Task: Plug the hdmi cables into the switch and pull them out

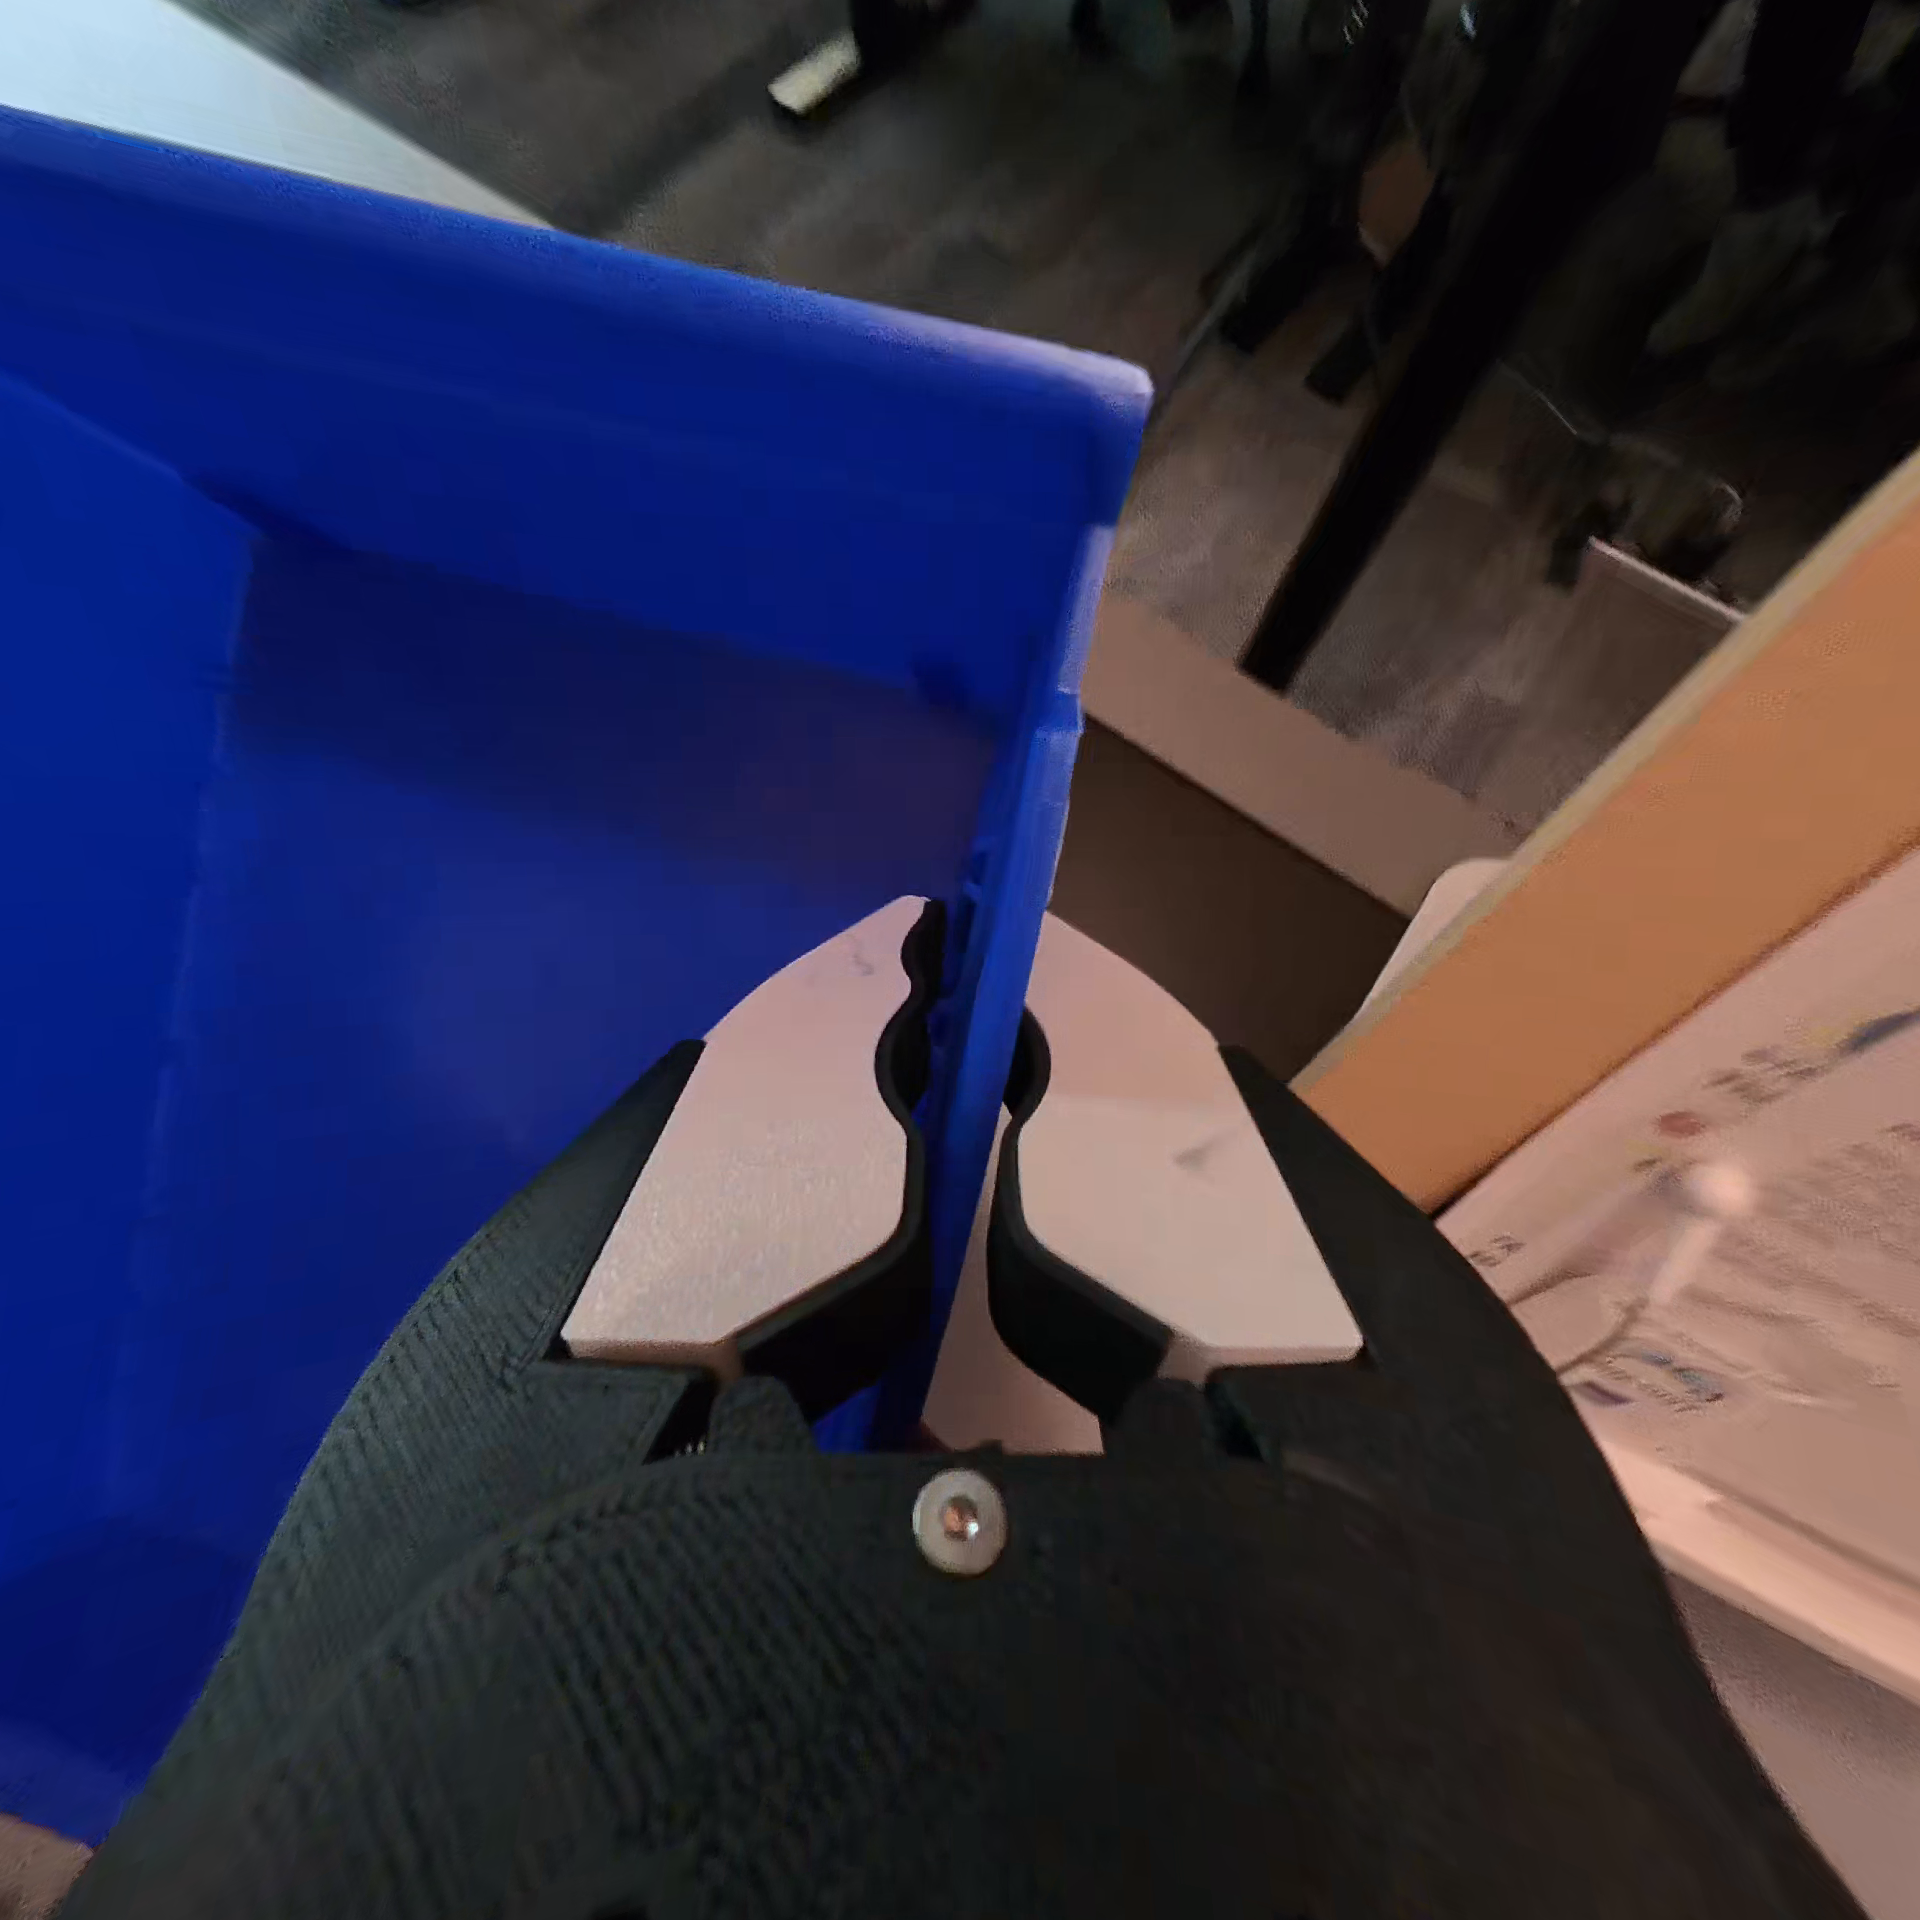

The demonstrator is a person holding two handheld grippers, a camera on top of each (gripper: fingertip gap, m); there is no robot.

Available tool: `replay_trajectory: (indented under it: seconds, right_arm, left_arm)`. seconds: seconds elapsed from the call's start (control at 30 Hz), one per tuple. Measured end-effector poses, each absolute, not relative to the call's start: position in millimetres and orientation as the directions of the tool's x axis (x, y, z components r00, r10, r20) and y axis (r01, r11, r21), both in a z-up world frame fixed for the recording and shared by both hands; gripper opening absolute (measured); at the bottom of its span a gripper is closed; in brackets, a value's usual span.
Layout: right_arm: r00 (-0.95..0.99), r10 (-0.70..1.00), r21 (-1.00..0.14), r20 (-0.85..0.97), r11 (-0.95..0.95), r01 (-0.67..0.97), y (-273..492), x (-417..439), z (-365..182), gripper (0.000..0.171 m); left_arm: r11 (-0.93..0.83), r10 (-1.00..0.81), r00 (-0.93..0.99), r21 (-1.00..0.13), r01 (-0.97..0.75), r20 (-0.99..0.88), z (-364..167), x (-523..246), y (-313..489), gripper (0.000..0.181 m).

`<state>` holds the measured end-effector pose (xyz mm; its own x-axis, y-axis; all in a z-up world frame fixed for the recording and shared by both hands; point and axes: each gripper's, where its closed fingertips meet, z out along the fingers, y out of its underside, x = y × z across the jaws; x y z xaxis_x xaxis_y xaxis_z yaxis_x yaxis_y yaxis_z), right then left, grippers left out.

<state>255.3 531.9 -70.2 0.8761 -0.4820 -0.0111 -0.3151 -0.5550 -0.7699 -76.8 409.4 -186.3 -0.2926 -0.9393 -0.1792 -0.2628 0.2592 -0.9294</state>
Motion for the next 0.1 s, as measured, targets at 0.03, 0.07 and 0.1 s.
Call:
replay_trajectory:
  seconds: [0.03,0.07,0.1]
  right_arm:
    - [0.891,-0.452,-0.786,-0.045,-0.534,-0.311,529,255,-53,0.008]
    - [0.903,-0.424,-0.801,-0.074,-0.514,-0.307,524,254,-36,0.007]
    - [0.916,-0.388,-0.812,-0.099,-0.501,-0.300,516,251,-20,0.008]
  left_arm:
    - [0.254,-0.943,-0.284,-0.930,-0.267,-0.176,-186,-82,414,0.010]
    - [0.248,-0.947,-0.270,-0.930,-0.272,-0.173,-186,-88,420,0.009]
    - [0.240,-0.952,-0.253,-0.930,-0.278,-0.170,-186,-94,427,0.009]
